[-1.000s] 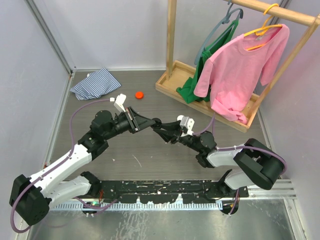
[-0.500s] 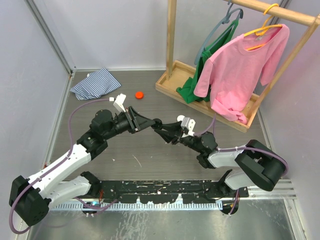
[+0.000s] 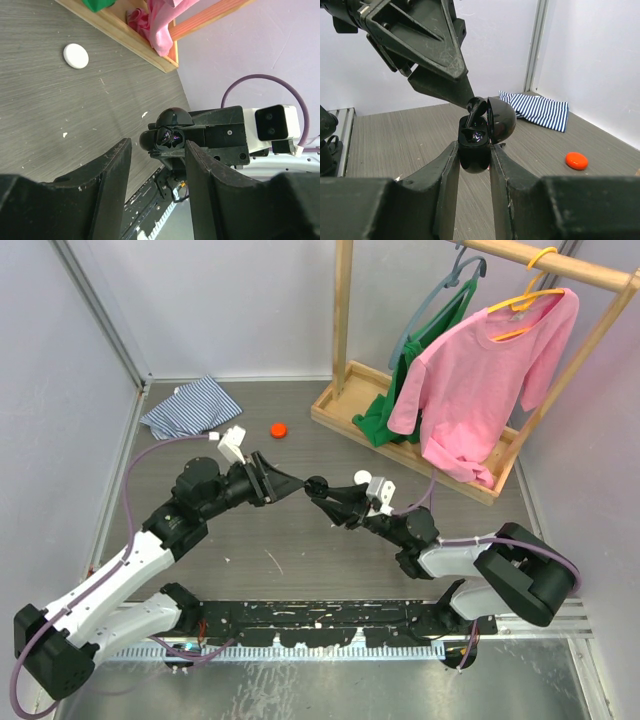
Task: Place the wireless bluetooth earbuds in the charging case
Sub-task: Place the earbud in the charging case.
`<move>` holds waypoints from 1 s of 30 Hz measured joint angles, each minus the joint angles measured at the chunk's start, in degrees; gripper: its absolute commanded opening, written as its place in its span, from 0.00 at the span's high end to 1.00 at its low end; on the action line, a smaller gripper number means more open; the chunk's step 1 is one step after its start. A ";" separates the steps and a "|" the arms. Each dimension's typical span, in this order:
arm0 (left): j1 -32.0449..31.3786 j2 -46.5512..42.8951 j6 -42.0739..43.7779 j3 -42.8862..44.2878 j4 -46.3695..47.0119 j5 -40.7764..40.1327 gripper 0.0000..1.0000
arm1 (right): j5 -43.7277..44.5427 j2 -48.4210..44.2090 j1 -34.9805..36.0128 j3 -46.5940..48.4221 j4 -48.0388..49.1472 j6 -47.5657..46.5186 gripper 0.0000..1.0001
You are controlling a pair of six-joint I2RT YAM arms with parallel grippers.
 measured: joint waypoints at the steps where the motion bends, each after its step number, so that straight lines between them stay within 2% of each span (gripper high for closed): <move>1: 0.00 -0.07 0.20 0.20 -0.24 -0.07 0.52 | 0.09 0.00 0.00 -0.07 0.00 -0.11 0.86; 5: 0.00 -0.11 1.03 0.48 -0.39 0.02 0.54 | 0.35 -0.17 0.00 -0.44 -0.02 -0.37 0.86; 15: 0.00 3.19 1.33 1.60 1.99 3.19 0.72 | 0.37 -0.22 0.00 -0.48 0.00 -0.55 0.86; 30: -0.68 5.84 1.36 2.47 4.55 6.14 0.80 | 0.37 -0.37 0.00 -0.70 0.00 -0.55 0.86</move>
